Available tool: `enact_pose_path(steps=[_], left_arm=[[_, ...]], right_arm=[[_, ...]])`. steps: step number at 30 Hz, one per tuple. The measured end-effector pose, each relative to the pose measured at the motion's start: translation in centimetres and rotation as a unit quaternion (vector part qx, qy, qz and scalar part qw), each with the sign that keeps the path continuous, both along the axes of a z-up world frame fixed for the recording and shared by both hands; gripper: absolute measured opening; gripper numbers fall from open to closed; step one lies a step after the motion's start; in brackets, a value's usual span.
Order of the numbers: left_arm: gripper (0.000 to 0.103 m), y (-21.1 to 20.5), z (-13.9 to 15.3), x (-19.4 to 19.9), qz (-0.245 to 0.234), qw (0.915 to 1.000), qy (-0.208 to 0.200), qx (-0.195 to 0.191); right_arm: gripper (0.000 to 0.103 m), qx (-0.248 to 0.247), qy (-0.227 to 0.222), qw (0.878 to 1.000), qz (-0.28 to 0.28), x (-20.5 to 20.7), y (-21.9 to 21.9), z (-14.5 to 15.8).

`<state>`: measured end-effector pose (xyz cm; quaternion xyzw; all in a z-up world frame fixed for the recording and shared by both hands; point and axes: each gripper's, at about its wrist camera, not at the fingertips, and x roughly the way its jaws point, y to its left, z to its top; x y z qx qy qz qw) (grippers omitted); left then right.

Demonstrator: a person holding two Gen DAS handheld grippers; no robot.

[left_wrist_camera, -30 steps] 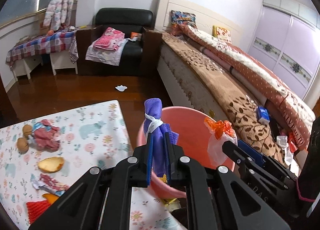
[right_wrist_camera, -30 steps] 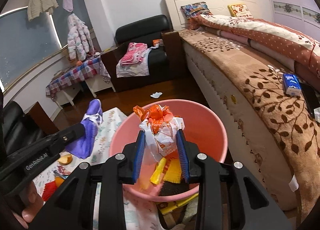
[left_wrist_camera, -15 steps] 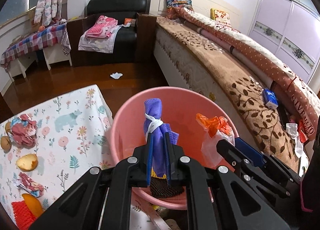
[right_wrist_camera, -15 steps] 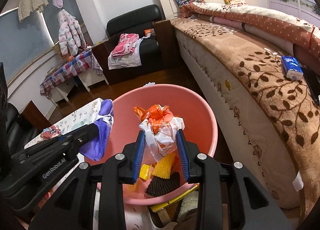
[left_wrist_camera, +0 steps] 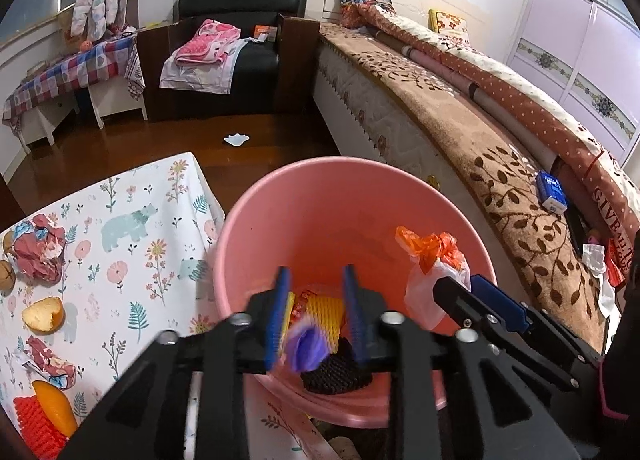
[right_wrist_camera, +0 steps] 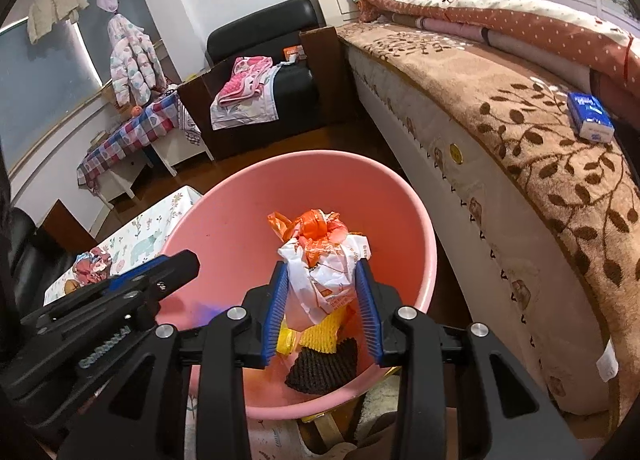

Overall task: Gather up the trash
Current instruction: 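Open the left gripper to drop the purple cloth while the right gripper drops the orange wrapper into the bucket, then return the left gripper to the table and grasp the crumpled pink-white wrapper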

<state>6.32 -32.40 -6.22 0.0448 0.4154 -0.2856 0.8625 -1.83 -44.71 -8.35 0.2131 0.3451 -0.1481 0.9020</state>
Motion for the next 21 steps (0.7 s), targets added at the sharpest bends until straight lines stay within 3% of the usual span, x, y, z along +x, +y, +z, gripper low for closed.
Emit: enact_pose_path(steps=[21], left_arm=[[0.034, 3.7, 3.4, -1.3, -0.001, 0.9993, -0.020, -0.031]], right_arm=[[0.040, -0.011, -0.021, 0.999, 0.030, -1.1, 2.6, 1.7]])
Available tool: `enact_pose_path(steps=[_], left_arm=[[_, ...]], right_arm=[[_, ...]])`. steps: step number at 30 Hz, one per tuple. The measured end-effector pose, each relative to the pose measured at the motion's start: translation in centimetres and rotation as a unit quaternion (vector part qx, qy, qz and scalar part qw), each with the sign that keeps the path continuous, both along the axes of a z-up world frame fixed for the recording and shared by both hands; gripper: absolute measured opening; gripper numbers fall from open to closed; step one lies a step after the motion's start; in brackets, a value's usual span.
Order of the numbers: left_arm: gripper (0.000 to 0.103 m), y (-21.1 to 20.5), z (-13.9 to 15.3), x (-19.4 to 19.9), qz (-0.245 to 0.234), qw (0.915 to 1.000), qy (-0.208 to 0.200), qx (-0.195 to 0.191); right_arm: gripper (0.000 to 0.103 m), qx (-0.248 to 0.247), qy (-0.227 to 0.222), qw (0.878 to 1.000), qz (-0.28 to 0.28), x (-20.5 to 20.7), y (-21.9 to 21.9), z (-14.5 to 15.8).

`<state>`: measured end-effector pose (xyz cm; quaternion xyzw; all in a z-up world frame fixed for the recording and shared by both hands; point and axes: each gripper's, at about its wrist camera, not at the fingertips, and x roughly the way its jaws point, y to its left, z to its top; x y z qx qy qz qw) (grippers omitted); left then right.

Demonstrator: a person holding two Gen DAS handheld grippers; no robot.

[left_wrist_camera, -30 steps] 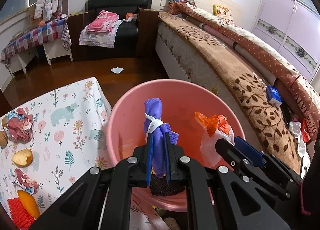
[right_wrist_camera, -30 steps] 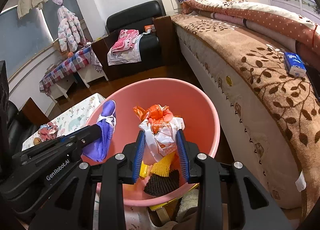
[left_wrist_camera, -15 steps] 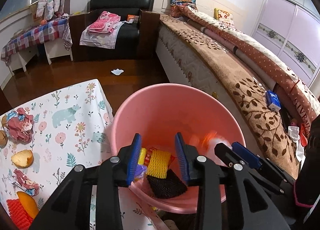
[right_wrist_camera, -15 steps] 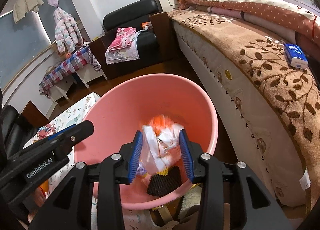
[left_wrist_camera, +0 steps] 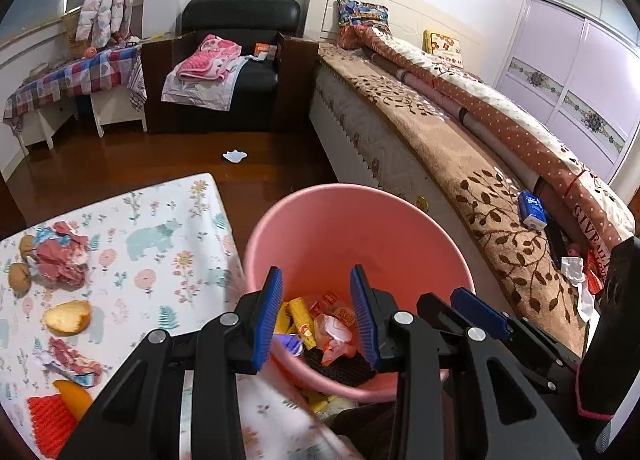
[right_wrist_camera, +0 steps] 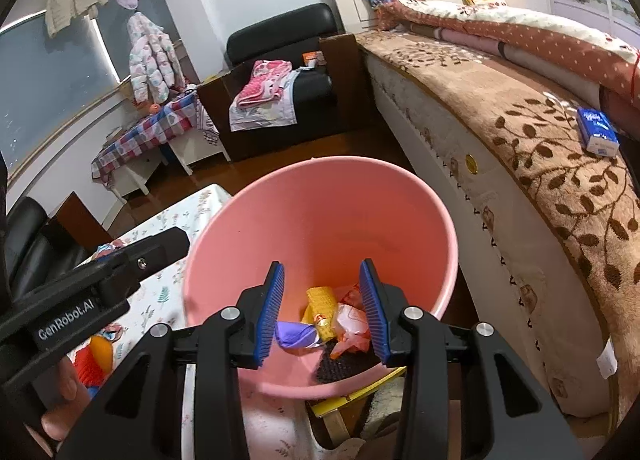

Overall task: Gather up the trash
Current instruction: 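Return the left gripper to the table and grasp the crumpled pink-white wrapper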

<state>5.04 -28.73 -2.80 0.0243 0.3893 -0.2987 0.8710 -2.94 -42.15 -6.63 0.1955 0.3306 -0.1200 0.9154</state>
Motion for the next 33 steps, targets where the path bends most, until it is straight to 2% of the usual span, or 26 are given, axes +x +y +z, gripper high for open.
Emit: enact_pose_path(steps=[6, 12, 15, 20, 24, 33], left_arm=[[0.034, 4.7, 1.2, -0.5, 0.026, 0.9994, -0.021, 0.012], [0.035, 12.5, 1.3, 0.1, 0.100, 0.9944, -0.016, 0.029], [0.043, 16.8, 0.5, 0.9, 0.148, 0.9883, 0.007, 0.036], [0.044, 22.1, -2.1, 2.6, 0.220, 0.9707, 0.096, 0.012], [0.044, 22.6, -3.9, 3.7, 0.239, 0.9610, 0.139, 0.009], [0.044, 19.8, -6.4, 5.8, 0.246, 0.9544, 0.162, 0.050]], right_arm=[[0.040, 0.001, -0.018, 1.000, 0.020, -0.7, 1.9, 1.3], [0.040, 0.004, -0.030, 0.998, 0.051, -0.9, 4.4, 2.3], [0.040, 0.010, -0.036, 0.997, 0.072, -0.7, 5.8, 2.5], [0.040, 0.013, -0.041, 0.994, 0.102, -0.3, 7.7, 2.6], [0.040, 0.015, -0.037, 0.991, 0.124, -0.1, 9.0, 2.2], [0.040, 0.017, -0.027, 0.987, 0.159, 0.1, 10.6, 1.2]])
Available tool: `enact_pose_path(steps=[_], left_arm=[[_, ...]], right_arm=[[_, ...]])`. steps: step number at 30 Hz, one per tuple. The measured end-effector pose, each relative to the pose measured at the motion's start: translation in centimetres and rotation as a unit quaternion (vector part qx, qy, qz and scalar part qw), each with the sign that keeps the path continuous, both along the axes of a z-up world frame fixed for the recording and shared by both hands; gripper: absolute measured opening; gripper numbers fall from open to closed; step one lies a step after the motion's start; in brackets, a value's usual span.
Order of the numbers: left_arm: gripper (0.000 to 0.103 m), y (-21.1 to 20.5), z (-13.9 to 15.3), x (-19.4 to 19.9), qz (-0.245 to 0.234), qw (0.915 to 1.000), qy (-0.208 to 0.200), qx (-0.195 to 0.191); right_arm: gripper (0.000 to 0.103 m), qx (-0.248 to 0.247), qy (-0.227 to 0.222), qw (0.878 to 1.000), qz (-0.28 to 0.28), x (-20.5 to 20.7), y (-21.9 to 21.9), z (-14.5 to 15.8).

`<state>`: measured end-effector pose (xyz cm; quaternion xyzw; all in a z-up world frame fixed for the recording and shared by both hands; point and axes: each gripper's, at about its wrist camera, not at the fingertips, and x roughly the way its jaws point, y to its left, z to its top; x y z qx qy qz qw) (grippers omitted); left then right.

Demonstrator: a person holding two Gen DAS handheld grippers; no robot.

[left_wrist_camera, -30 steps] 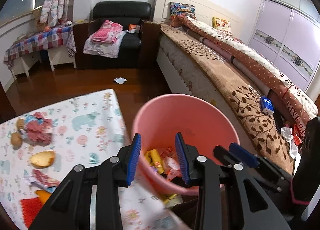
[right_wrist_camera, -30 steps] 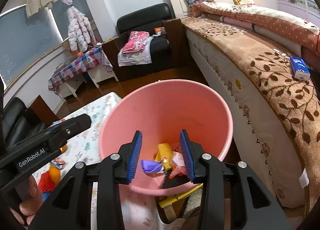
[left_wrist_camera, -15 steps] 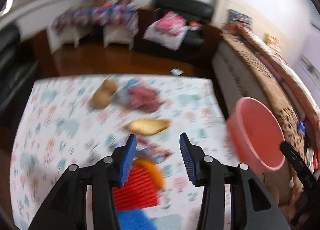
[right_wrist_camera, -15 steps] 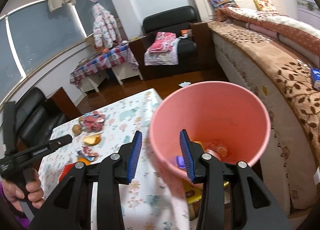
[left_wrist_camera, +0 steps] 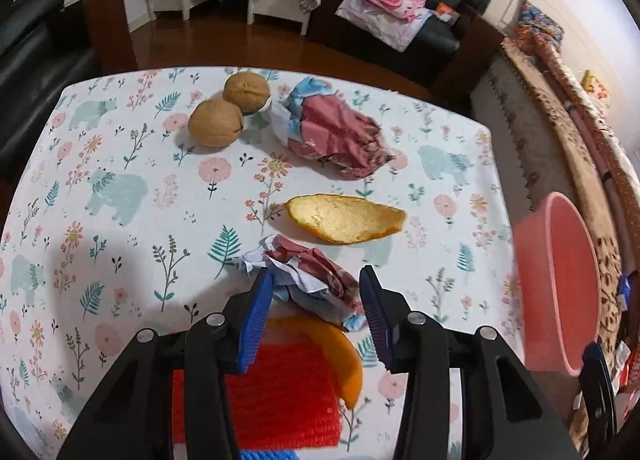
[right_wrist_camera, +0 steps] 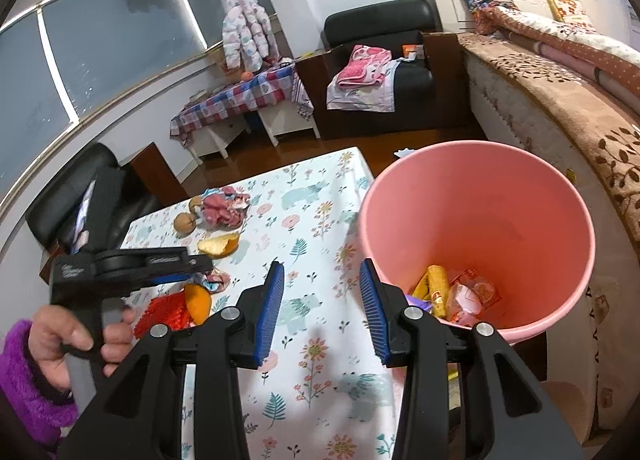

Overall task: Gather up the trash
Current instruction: 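Return the left gripper to the table and grasp the crumpled pink-white wrapper, then grasp the orange peel with the right gripper while the left gripper holds the wrapper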

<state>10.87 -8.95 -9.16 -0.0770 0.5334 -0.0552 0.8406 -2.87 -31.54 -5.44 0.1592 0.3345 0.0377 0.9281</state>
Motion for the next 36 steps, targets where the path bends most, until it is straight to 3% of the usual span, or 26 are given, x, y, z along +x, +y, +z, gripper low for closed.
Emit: enact_pose_path(steps=[2, 5, 8, 16, 19, 28, 34, 35, 36], left_arm=[[0.023, -0.1, 0.1, 0.1, -0.001, 0.9999, -0.012, 0.004], [0.006, 0.4, 0.6, 0.3, -0.010, 0.9997, -0.020, -0.007], [0.004, 1.4, 1.8, 0.1, -0.008, 0.9990, -0.038, -0.023], [0.004, 4.6, 5.1, -2.0, -0.011, 0.9955, -0.092, -0.022], [0.004, 6.1, 5.9, -2.9, -0.007, 0.9939, -0.107, -0.027], [0.004, 9.1, 6.1, -4.2, 0.005, 0.9917, -0.118, -0.050], [0.004, 10.1, 5.5, -4.2, 0.011, 0.9913, -0.116, -0.061], [0.004, 10.3, 5.4, -4.2, 0.011, 0.9913, -0.115, -0.062], [0.004, 10.4, 5.3, -4.2, 0.011, 0.9913, -0.114, -0.064]], right_arm=[[0.040, 0.002, 0.000, 1.000, 0.011, 0.0, 0.5, -0.1], [0.040, 0.002, 0.001, 1.000, 0.028, 0.2, 1.4, -0.2], [0.040, 0.008, 0.003, 0.999, 0.053, 0.4, 2.6, -0.3], [0.040, 0.030, 0.030, 0.989, 0.139, 2.1, 7.2, -1.0], [0.040, 0.013, 0.042, 0.986, 0.160, 2.8, 9.4, -1.7], [0.040, -0.039, 0.073, 0.981, 0.177, 5.0, 12.8, -3.5], [0.039, -0.045, 0.101, 0.976, 0.189, 6.3, 14.3, -4.5], [0.036, -0.045, 0.101, 0.977, 0.184, 6.5, 14.4, -4.5], [0.019, -0.046, 0.102, 0.977, 0.181, 6.7, 14.4, -4.6]])
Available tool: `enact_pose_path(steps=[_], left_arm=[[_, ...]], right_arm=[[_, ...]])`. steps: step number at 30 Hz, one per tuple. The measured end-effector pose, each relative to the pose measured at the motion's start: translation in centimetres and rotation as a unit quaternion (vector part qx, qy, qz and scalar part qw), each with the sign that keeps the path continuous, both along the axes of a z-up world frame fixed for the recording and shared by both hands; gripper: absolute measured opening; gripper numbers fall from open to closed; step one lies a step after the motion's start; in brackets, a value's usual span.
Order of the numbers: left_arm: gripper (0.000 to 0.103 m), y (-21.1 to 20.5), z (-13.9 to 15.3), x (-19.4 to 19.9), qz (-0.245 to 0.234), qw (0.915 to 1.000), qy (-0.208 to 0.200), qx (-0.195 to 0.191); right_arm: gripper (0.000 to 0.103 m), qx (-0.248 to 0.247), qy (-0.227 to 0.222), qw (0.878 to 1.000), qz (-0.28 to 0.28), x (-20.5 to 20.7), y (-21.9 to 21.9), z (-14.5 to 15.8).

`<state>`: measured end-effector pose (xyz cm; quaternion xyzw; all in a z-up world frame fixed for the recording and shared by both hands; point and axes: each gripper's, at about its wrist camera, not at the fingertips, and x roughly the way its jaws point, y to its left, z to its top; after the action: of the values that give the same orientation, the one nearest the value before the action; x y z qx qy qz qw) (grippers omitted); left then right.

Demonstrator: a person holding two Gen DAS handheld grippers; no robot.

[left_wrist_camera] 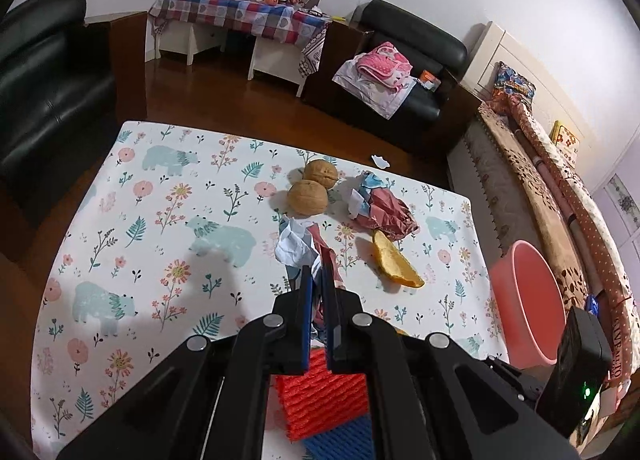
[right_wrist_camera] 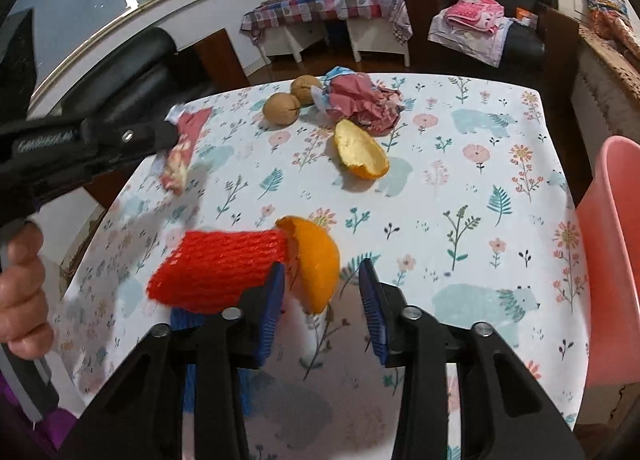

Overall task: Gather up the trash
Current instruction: 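Grasp the orange peel with the right gripper while the left gripper holds the wrapper, then carry the orange peel and crumpled wrapper over the pink bucket with both grippers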

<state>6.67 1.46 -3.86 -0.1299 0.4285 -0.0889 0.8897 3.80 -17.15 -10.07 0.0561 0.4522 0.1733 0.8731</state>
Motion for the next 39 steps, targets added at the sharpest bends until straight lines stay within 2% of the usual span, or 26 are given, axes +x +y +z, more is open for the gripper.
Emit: enact_pose_path(steps=[4, 9, 21, 32, 39], left_arm=[[0.004, 0.3, 0.0, -0.3, -0.004, 1.0000, -0.003, -0.003], [0.004, -0.2, 0.2, -0.6, -0.011, 0.9999, -0.008, 0.000], [0.004, -3.0, 2.4, -2.1, -0.033, 0.9983, -0.044, 0.019], [0.004, -6.1, 4.0, -2.7, -0.064, 0.9953, -0.065, 0.033], [0.004, -9.8, 4.6, -2.6, -0.102, 0.9911, -0.076, 0.039]], right_arm=[[0.010, 0.003, 0.009, 1.000, -0.011, 0.4, -0.3, -0.3], [0.010, 0.012, -0.009, 0.999, -0.031, -0.3, -1.4, 0.8], [0.010, 0.009, -0.083, 0.994, -0.077, -2.9, -4.5, 6.2], [0.010, 0.006, -0.125, 0.980, -0.153, -4.2, -9.8, 9.4], [0.010, -0.004, -0.130, 0.969, -0.208, -4.7, -13.4, 9.7]])
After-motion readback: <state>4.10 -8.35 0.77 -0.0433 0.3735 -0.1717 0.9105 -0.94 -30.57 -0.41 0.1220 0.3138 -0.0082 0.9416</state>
